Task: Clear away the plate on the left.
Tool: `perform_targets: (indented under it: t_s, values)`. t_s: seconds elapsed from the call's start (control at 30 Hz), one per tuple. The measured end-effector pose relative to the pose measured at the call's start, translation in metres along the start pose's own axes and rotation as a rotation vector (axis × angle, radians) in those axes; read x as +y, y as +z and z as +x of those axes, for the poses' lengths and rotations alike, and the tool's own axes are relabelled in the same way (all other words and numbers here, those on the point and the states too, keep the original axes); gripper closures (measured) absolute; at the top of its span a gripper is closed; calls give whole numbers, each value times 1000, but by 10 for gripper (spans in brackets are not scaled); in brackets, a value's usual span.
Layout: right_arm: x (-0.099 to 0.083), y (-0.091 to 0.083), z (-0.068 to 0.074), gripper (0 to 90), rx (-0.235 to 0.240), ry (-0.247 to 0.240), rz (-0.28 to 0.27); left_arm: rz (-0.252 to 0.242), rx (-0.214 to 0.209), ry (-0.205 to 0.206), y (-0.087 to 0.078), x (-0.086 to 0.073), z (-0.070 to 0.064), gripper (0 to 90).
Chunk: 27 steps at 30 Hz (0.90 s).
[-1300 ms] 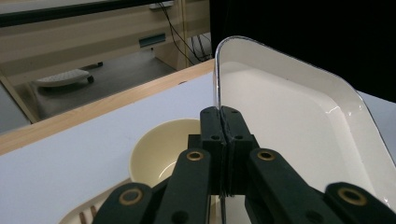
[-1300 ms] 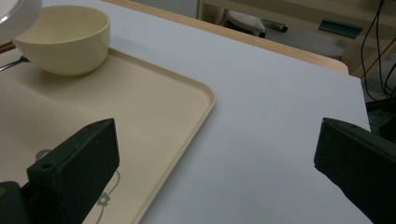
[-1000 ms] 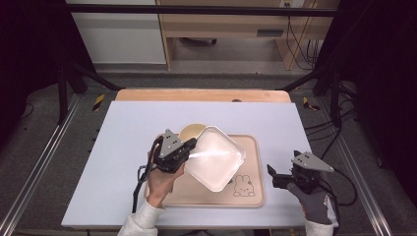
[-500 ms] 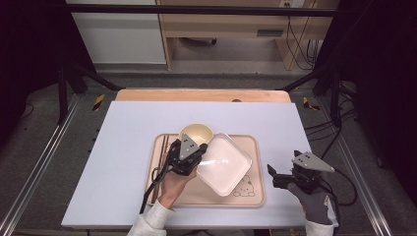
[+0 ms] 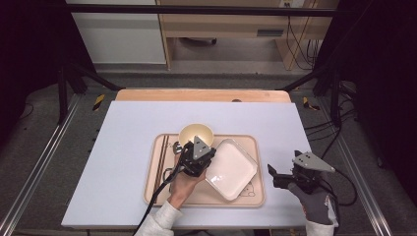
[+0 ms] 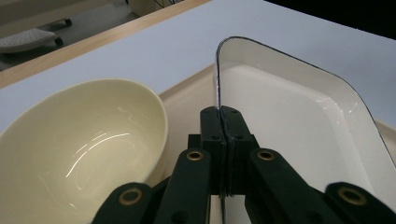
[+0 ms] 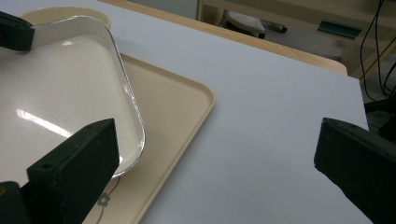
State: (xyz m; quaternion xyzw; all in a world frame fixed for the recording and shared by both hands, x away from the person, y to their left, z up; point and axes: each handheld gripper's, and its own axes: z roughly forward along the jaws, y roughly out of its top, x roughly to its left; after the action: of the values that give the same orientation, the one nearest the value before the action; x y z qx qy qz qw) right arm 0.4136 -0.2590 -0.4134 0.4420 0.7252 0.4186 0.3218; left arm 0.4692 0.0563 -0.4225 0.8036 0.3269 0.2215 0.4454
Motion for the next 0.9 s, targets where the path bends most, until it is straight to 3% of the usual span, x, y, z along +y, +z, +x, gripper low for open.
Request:
perform_targets:
  t_s: [0.43,0.9]
  values:
    - [0,-1,-1,3,-2,2,-1,43,-35,-29,12,-3,-1,889]
    - [-1,1,-1,4,-3,3,4,158,-3,-16,31,-14,0,862]
